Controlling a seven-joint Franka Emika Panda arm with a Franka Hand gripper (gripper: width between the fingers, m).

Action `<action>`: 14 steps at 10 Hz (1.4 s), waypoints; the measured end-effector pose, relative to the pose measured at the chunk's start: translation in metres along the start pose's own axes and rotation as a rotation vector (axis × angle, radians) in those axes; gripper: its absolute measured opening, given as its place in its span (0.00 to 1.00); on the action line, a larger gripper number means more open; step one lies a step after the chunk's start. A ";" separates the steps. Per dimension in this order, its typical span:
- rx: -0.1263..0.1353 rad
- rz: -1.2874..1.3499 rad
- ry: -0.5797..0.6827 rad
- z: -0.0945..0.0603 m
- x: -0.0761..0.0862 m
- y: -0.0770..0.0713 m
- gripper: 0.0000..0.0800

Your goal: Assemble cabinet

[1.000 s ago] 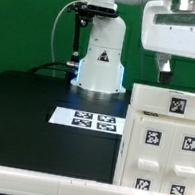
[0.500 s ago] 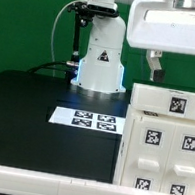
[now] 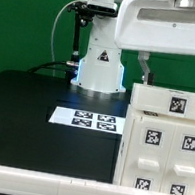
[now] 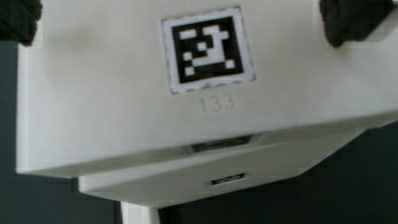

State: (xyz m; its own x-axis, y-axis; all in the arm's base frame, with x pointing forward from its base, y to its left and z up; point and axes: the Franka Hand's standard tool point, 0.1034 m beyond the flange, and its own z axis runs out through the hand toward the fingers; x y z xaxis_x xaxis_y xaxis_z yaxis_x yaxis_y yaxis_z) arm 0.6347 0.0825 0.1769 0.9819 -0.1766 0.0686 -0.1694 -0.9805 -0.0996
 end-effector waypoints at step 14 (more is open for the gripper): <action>-0.128 -1.410 -0.110 0.014 -0.003 0.010 1.00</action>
Offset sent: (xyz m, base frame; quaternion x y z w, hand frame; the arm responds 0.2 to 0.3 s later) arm 0.0000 0.0000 0.0000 0.0000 0.0000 -0.1296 0.9916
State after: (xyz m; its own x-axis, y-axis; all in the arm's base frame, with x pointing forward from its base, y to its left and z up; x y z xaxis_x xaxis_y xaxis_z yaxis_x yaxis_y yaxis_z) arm 0.6309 0.0748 0.1613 0.3329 0.9420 -0.0436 0.9412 -0.3291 0.0760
